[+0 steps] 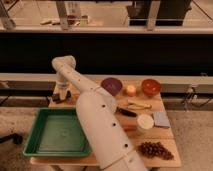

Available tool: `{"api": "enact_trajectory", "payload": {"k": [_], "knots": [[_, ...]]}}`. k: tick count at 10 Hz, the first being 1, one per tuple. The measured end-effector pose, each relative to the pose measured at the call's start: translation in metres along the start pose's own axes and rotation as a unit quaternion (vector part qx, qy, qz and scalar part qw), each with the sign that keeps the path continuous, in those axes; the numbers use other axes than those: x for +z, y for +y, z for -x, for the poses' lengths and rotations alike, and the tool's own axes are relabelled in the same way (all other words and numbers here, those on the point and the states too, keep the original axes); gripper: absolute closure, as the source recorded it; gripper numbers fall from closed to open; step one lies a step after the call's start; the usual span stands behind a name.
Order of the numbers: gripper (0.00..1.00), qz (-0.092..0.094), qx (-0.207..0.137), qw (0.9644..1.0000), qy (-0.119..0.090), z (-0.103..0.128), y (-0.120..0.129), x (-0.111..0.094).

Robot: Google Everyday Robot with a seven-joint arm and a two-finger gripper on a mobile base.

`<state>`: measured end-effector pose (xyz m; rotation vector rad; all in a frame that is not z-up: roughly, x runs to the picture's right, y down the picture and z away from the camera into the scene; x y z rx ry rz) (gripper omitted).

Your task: Place eraser in tray

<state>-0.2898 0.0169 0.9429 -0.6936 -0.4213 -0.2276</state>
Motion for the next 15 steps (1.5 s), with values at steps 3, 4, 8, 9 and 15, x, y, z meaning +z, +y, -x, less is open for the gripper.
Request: {"api": "enact_trajectory", "payload": {"k": [3,4,8,9,15], "knots": [[0.98,-0.039,0.005,0.9992,0.005,0.015,0.017,-0.064],[0.98,-0.047,0.005,0.9988,0.008,0.02,0.027,-0.079],[0.98,-0.069,-0.001,0.9974,0.02,0.047,0.114,-0.108],[0.98,-0.07,-0.002,0.9973,0.023,0.053,0.138,-0.11],[0.98,-0.053,0.021,0.9982,0.017,0.039,0.245,-0.107]]}}
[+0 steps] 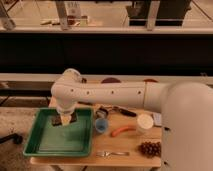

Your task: Place eraser in tray

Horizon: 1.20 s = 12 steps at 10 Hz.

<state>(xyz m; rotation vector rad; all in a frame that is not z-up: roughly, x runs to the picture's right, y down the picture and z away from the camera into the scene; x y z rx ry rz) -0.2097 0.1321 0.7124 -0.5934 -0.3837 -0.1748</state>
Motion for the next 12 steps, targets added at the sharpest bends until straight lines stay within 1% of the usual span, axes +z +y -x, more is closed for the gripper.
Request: {"api": "enact_trajectory", "payload": {"k": [1,2,3,4,8,9,12], "knots": [[0.94,0.0,-0.004,0.9999,-0.013,0.003,0.0,0.002],[0.86,0.0,-0.014,0.9996,-0.024,0.009,-0.005,0.004],[0.76,0.0,-0.026,0.9991,-0.032,0.02,-0.009,0.005],[0.65,0.001,-0.039,0.9986,-0.037,0.032,-0.012,0.008],[0.26,-0.003,-0.043,0.9983,-0.039,0.034,-0.013,0.009],[0.2,-0.005,-0.041,0.9983,-0.04,0.034,-0.013,0.01],[0.2,-0.009,-0.035,0.9985,-0.041,0.028,-0.014,0.01]]}}
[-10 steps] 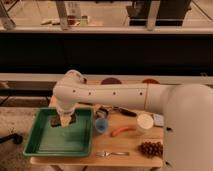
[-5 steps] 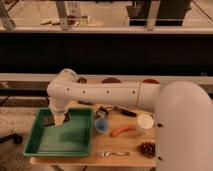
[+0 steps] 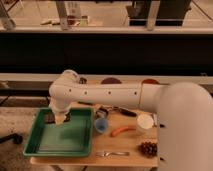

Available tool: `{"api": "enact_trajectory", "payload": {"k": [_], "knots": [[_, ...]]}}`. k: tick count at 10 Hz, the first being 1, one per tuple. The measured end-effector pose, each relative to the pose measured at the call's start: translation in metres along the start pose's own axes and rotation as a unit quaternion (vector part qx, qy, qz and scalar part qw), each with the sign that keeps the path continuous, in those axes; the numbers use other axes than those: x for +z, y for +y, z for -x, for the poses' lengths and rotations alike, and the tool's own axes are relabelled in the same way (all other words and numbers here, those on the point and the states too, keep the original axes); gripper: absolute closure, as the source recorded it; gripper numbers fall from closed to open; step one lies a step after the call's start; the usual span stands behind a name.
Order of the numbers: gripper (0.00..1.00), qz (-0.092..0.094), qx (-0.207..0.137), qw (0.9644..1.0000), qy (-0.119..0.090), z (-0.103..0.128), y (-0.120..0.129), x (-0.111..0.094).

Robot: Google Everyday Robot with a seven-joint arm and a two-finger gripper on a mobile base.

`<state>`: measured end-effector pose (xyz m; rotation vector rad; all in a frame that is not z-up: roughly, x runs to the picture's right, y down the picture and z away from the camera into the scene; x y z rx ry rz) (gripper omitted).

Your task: Place eraser in tray

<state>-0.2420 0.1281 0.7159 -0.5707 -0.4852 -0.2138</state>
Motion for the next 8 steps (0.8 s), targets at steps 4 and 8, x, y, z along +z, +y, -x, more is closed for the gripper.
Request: {"api": "enact_trajectory", "payload": {"k": [4,8], "knots": [[0.2,-0.006,-0.004,1.0,-0.002,0.001,0.0,0.001],[0.2,-0.035,-0.016,0.9993,0.002,0.009,0.002,-0.014]]}}
